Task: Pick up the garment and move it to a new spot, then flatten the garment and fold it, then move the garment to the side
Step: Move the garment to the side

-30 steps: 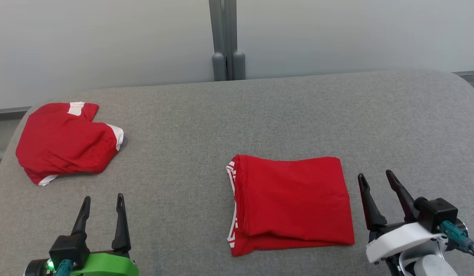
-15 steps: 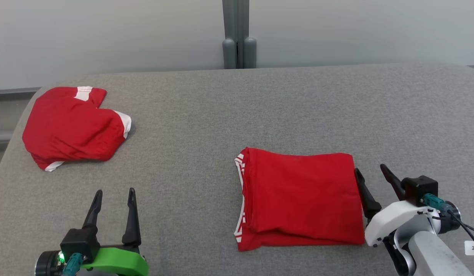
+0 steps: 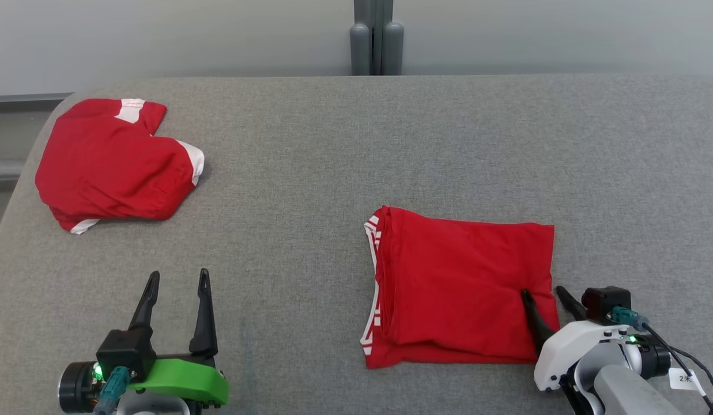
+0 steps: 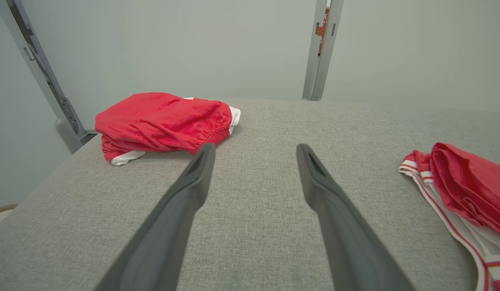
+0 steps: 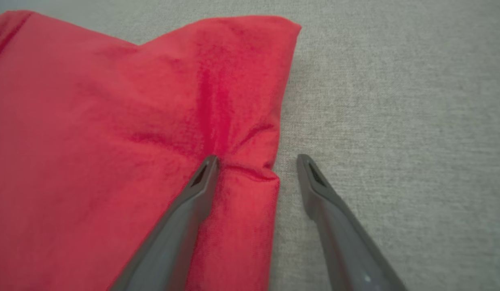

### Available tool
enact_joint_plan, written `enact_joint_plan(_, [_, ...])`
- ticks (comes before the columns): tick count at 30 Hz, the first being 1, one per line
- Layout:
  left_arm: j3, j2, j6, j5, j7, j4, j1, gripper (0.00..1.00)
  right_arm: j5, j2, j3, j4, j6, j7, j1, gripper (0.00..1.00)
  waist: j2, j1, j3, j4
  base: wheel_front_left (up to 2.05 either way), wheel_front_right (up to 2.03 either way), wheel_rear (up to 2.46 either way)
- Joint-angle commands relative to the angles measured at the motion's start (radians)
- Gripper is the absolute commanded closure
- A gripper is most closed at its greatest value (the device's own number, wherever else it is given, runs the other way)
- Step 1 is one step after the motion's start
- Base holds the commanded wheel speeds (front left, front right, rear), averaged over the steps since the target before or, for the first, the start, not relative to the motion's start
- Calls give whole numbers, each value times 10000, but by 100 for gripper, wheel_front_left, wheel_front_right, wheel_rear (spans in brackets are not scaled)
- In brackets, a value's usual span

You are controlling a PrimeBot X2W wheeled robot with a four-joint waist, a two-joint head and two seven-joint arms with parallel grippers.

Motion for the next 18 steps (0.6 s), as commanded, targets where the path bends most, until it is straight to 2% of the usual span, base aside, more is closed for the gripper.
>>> enact_joint_plan(1, [5, 16, 39, -10, -33, 38, -162, 0, 82, 35, 131, 250, -12, 64, -31, 100, 0, 0, 35, -37, 0, 0, 0])
enact_joint_plan(5, [-90, 16, 70, -107, -33, 70, -312, 0, 336, -33, 368, 511, -16, 43, -417, 100, 0, 0, 134, -100, 0, 0, 0])
enact_joint_plan(11, [-258, 16, 143, -216, -33, -20, -514, 0, 302, -498, 768, 279, -16, 18, -1591, 100, 0, 0, 566, -221, 0, 0, 0])
enact_joint_plan(18, [-459, 16, 211, -162, -33, -252, -1001, 0, 488, -1467, 1317, 338, -16, 16, -3365, 100, 0, 0, 1756, -454, 0, 0, 0])
